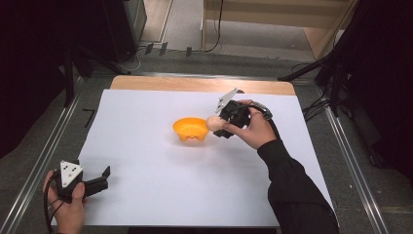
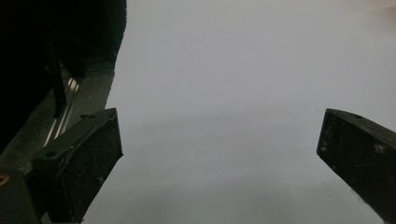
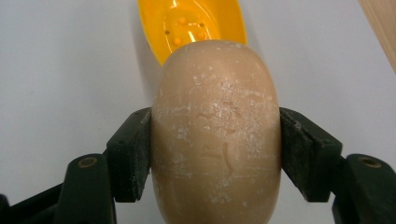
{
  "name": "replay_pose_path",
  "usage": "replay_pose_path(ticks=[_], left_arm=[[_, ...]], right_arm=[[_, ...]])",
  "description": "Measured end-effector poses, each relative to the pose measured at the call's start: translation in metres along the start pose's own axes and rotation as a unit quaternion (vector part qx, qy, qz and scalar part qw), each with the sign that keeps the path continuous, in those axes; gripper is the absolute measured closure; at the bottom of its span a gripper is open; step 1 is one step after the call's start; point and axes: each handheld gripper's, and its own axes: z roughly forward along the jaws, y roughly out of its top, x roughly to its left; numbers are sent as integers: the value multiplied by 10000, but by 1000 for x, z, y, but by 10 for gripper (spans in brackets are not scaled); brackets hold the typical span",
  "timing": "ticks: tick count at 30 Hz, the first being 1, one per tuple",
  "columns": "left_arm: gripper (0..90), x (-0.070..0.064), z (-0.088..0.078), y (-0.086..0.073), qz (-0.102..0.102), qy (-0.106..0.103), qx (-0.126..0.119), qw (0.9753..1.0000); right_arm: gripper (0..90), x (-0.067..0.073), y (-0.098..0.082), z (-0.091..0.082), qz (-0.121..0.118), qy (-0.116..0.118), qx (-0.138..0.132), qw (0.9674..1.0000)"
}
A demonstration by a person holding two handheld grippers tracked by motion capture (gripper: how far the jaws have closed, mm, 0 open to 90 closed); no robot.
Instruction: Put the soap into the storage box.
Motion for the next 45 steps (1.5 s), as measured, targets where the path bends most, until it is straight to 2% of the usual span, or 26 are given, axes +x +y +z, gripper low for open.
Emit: replay_pose_path(ticks=[8, 15, 18, 30, 31, 35, 36, 38, 43, 45], left_arm=[[5, -1, 0, 0, 24, 11, -19, 10000], [5, 0, 0, 0, -9, -8, -24, 10000], [5, 0, -1, 0, 3, -9, -24, 10000], [5, 1, -1, 0, 2, -48, -29, 10000], [5, 1, -1, 0, -2, -46, -32, 10000], [5, 1, -1, 0, 14, -33, -23, 10000], [5, 1, -1, 0, 10, -34, -24, 10000], [5, 1, -1, 0, 8, -36, -24, 10000], [5, 1, -1, 0, 8, -49, -29, 10000], [5, 1, -1, 0, 9, -52, -29, 10000]], right_arm=[[330, 0, 12, 9, -187, 36, 39, 9998], [330, 1, 24, 14, -304, 87, -110, 9994], [330, 2, 29, 19, -362, 86, -41, 9993], [330, -1, 45, 31, -547, 282, -82, 9981], [330, -2, 46, 32, -618, 261, -109, 9977], [330, 0, 49, 36, -626, 331, -64, 9975], [330, -1, 50, 37, -719, 260, -116, 9970], [330, 1, 52, 38, -675, 331, -62, 9971], [330, 0, 57, 41, -788, 342, -34, 9963], [330, 1, 59, 42, -765, 362, -44, 9964]])
